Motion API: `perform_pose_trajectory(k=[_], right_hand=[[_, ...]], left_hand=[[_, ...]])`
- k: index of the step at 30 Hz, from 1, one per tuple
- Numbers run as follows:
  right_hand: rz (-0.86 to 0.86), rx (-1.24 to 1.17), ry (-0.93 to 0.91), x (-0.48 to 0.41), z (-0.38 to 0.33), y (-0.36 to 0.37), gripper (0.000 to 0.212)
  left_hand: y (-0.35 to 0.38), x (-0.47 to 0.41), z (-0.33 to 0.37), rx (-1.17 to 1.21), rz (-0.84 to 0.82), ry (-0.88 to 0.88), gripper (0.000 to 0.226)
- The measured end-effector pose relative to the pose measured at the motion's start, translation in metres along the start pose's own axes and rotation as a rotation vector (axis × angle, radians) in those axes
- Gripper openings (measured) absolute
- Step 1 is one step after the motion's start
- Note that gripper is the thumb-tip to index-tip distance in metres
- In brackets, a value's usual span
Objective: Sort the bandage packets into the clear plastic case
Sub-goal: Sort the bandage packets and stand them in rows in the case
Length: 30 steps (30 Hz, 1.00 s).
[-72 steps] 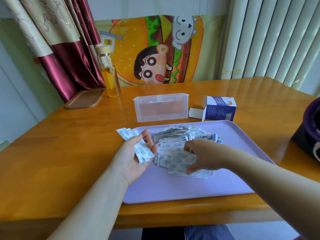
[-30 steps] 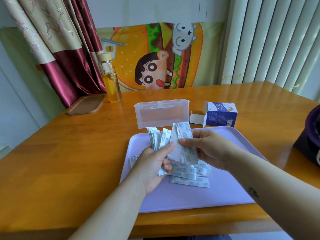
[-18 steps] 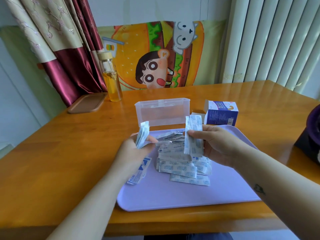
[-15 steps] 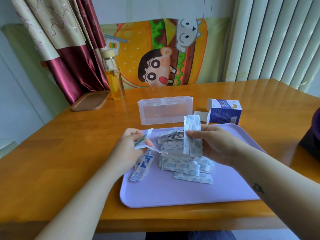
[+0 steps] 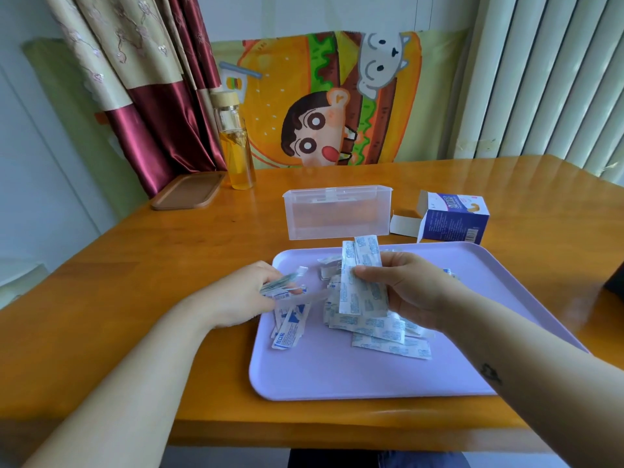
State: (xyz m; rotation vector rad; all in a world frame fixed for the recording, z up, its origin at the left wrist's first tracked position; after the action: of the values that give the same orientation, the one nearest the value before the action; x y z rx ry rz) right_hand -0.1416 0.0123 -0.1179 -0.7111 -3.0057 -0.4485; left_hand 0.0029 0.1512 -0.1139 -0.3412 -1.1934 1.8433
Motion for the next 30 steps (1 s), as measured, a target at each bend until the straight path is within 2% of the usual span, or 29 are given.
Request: perform_pose_trajectory(k=[2,6,10,13,14,17,20,23,28,30], right_hand=[[0.008,0.002,-0.006,0.000,0.000,0.000,0.017],[0.021,0.012,-0.004,0.001,0.000,-0.002,0.022],[0.020,0.038,0.001,0.001,0.001,-0.002,0.025],[0.003,0.069,-0.010,0.003,0.000,0.003,0.019],[-0.001,0.064,-0.015,0.003,0.000,0.005,0.018],[0.017,0.005,-0.044,0.003,-0.003,0.004,0.023],[0.054,-0.037,-0.065,0.004,-0.004,-0.001,0.032],[0.059,-0.068,-0.064,0.004,-0.004,-0.004,0.038],[0.049,-0.029,-0.063,0.004,-0.002,0.002,0.048],[0.073,0.017,-0.068,0.003,-0.001,0.001,0.045]], left_hand=[[0.001,0.004,-0.002,0.084,-0.083,-0.017,0.032],[0.005,0.013,-0.003,0.083,-0.207,-0.041,0.030],[0.004,0.014,0.013,0.447,-0.123,-0.052,0.018],[0.021,0.015,0.034,0.741,-0.138,-0.077,0.042],[0.028,0.015,0.042,0.796,-0.150,-0.057,0.044],[0.039,0.013,0.052,0.979,-0.102,-0.082,0.017],[0.040,0.013,0.053,1.156,-0.057,-0.125,0.013],[0.042,0.017,0.053,1.217,-0.065,-0.176,0.013],[0.051,0.022,0.066,1.309,-0.226,-0.177,0.018],[0.054,0.024,0.071,1.397,-0.300,-0.174,0.021]])
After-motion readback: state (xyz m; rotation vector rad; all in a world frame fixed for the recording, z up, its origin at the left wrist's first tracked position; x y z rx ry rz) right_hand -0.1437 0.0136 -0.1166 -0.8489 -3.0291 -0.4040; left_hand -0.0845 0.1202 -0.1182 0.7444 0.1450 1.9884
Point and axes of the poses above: each hand's wrist, its own x-axis away from the middle knuckle, its own y-axis out of the palm, z = x × y, the point moved 6 cm from there along -x, towards the middle knuckle, and after that the axes turned 9 degrees about -y, right-handed, at the moved point
